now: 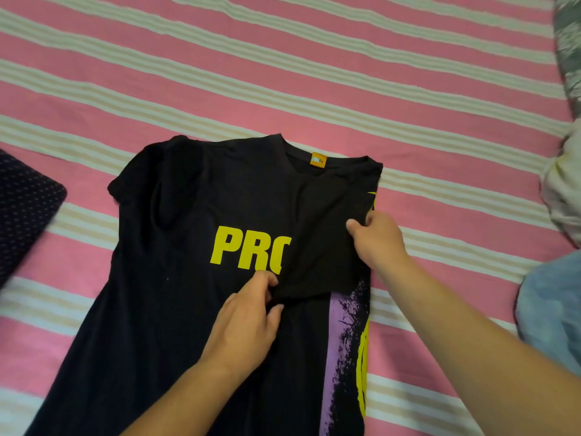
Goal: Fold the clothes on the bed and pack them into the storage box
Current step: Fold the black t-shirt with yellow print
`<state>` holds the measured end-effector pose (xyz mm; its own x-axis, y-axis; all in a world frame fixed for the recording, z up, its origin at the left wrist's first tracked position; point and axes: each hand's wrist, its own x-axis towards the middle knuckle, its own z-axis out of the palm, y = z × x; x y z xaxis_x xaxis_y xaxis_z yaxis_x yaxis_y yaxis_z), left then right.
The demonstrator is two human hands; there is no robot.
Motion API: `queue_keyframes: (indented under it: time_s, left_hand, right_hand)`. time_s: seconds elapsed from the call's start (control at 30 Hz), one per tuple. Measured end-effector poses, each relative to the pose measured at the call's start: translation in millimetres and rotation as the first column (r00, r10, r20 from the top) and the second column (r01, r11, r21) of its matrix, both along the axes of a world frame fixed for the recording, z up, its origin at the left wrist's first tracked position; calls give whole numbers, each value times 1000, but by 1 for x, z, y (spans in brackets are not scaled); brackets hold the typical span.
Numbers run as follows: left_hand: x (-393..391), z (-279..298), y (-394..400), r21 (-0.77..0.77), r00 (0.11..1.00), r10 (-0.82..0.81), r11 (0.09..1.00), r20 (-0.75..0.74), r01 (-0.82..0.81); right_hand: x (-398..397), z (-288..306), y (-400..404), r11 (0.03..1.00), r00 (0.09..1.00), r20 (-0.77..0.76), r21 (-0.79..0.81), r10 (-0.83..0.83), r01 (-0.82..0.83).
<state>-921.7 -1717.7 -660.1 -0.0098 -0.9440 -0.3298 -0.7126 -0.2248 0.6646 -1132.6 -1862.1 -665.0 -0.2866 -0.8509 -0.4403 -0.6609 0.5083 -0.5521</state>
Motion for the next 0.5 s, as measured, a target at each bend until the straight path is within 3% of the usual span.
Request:
queue_keyframes:
  time_s: [0.07,0.13,0.23,0.27,0.33,0.4,0.5]
  left_hand:
    - [-1,3,1,7,1000,18,1000,-7,-18]
    - [-1,5,4,4,1000,4,1000,1,-4]
    - [1,7,4,25,999,-41,999,23,40]
    - [1,8,2,39,998,-55,998,23,54]
    - [2,10,-2,53,998,-68,996,10,67]
    - [4,10,-4,58,994,-105,993,24,104]
    - [7,10,-4,55,986,-162,986,30,160]
  right_hand:
    - [5,7,13,986,999,24,-161,-43,46]
    - [4,8,23,985,998,31,-160,-62,66]
    - [-7,6,29,999,990,-143,41,18,-12]
    - [-10,11,26,999,971,-234,23,40,-36]
    - [-8,22,5,973,932,-355,-182,67,-140]
    - [5,26,-30,903,910,-350,-276,223,-328]
    - [43,25,-79,837,837,-193,-105,512,-537]
